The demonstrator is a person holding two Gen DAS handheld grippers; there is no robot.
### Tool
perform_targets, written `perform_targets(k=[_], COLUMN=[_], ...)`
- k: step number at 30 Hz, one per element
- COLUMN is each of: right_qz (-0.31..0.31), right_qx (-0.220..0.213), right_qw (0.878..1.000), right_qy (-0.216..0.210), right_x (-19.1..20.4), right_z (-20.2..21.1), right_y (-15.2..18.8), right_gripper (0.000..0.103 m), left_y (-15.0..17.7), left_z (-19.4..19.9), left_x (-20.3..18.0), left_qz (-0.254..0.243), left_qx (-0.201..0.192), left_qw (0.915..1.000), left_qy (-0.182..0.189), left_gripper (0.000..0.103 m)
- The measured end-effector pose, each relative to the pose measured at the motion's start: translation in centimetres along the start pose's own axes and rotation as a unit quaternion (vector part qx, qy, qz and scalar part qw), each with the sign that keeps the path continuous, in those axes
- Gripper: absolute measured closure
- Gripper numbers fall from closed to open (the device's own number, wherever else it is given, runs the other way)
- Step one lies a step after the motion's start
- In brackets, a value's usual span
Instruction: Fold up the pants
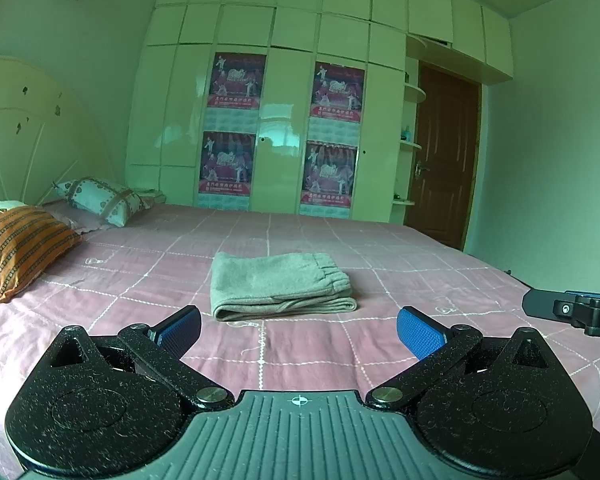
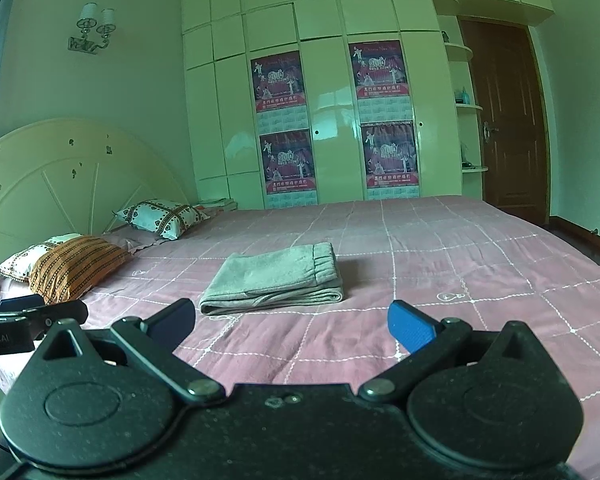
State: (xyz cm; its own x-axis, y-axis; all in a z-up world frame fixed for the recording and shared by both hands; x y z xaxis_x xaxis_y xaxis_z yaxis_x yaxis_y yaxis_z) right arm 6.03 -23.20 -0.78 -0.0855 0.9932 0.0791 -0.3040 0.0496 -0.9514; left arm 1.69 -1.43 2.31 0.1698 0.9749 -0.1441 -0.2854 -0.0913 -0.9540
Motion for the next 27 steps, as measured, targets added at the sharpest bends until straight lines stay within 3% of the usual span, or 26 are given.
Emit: perform_targets(k=[8, 27], right_qz=[0.0, 0.001], right_qx=[0.0, -0.001], right_qw=[1.0, 1.0], right_qy=[0.0, 0.0], right_x=[-0.02, -0.04], right_z=[0.01, 0.01], right_y=[-0.01, 0.01], right_gripper=[0.006, 0.006], left_y=[0.06, 0.27], left_z=[-0.46, -0.3], left_x=[0.72, 0.29], left_qz=[0.018, 0.0], left_qx=[0.011, 0.006], left_qw=[0.9998, 1.0], left_qy=[-0.005, -0.002], left_gripper=[0.0, 0.0])
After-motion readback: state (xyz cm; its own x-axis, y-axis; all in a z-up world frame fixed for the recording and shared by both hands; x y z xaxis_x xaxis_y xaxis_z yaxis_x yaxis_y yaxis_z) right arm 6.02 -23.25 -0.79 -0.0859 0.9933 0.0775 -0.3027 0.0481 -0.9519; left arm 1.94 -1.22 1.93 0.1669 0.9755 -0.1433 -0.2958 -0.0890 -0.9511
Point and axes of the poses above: each gripper's, at about its wrist camera, not at the fingertips, and z roughly against the way its jaws point, x to its left, y to its underside, the point moved 4 cm from there along -z, roughly the way its jaws point, and after that the axes turned 5 degrees about y, right-handed, at the moved point
